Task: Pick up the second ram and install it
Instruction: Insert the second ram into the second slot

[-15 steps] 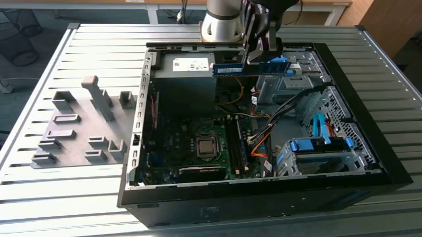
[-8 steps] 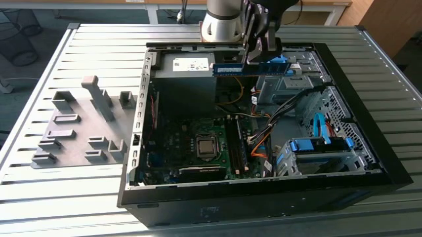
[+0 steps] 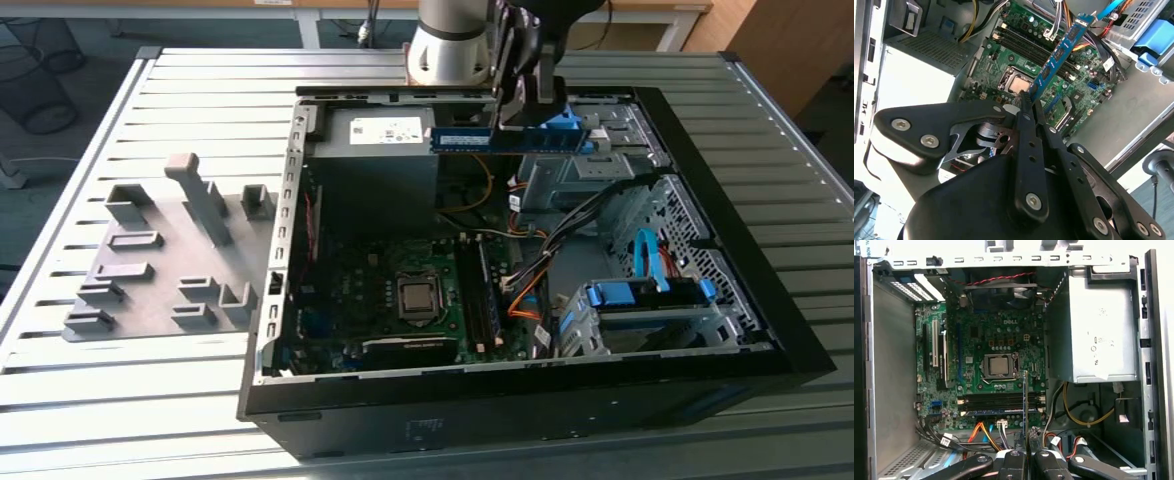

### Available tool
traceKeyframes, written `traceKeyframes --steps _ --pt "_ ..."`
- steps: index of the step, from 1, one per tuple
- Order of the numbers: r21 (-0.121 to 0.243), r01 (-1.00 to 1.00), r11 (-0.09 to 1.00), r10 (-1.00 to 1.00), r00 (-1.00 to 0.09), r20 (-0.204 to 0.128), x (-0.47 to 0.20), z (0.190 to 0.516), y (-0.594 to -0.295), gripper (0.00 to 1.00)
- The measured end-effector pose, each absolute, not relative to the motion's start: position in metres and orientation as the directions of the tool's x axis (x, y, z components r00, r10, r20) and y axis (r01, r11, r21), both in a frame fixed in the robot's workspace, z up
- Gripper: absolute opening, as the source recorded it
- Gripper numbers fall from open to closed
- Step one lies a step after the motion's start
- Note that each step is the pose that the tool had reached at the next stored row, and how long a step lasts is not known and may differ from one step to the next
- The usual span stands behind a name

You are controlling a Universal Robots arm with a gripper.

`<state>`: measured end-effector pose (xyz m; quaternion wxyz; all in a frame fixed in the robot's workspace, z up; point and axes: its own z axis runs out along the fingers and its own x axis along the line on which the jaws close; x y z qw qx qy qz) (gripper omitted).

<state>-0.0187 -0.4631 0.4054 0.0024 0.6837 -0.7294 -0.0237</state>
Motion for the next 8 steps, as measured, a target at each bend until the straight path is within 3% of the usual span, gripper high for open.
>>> traceKeyframes --steps 8 --pt "0.038 -0.992 0.116 -0.993 -0.118 -0.029 -0.0187 0.4054 -0.4631 0.14"
